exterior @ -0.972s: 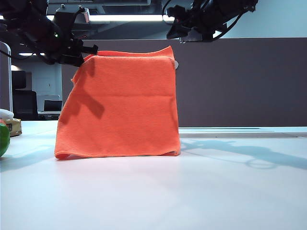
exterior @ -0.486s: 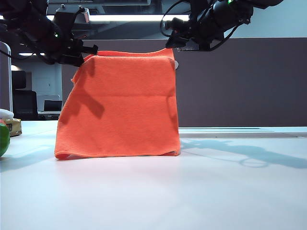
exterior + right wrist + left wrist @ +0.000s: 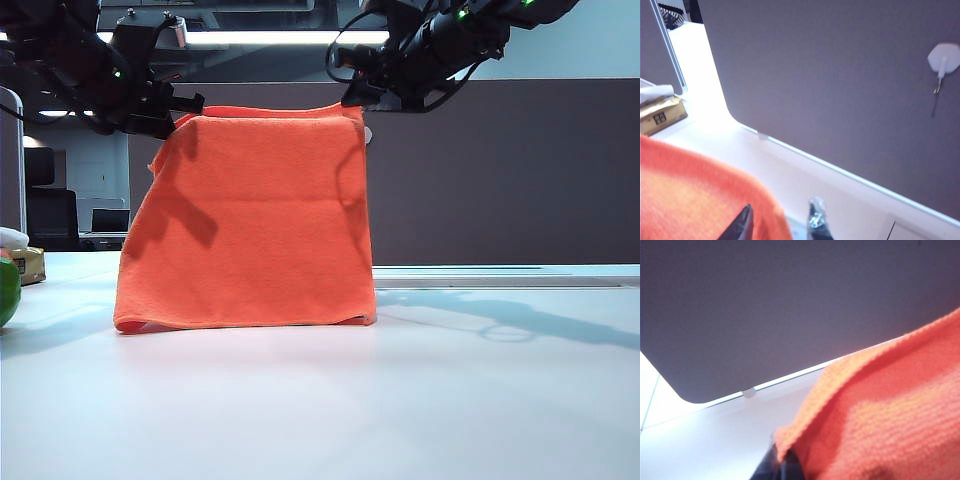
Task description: Pick up the cloth from the table and use it to cover the mirror.
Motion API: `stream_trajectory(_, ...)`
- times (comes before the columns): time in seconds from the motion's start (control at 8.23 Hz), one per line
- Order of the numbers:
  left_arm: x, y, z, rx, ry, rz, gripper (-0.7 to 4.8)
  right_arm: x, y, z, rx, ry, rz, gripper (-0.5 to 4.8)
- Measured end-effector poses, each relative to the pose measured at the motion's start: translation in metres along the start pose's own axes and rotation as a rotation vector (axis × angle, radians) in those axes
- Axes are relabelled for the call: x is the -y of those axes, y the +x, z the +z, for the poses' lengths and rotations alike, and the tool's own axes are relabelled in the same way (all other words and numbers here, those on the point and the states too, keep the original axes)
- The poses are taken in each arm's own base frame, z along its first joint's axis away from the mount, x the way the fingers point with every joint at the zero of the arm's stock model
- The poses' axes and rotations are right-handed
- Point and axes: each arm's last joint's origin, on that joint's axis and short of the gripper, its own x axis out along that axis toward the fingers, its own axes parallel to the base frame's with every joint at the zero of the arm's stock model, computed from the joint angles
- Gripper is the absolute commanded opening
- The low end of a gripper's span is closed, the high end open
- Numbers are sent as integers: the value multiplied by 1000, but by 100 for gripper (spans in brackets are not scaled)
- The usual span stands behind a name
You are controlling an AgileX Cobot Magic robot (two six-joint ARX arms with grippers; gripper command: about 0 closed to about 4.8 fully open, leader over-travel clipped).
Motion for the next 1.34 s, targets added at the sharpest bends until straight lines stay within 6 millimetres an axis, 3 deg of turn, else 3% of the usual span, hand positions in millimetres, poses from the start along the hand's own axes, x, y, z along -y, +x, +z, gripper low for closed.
stream_trajectory(0.24, 0, 0, 0, 0, 0, 0, -6, 0, 0, -2, -18, 6, 0, -2)
stream_trajectory(0.49, 0, 0, 0, 0, 0, -1, -6, 0, 0, -2, -18, 5, -19, -1)
stream_trajectory(0.73, 1, 0, 0, 2, 1, -6, -6, 8, 11, -22, -67, 12, -100, -1)
stream_trajectory(0.85, 1, 1, 0, 3, 1, -6, -6, 8, 11, -22, -65, 12, -102, -1)
stream_trajectory(1.09, 5, 15, -16, -17, 1, -18, -6, 8, 11, -27, -106, 4, -105, -1)
stream_trajectory(1.34, 5, 18, -16, 11, 1, -16, -6, 9, 10, -36, -208, -22, -150, -1)
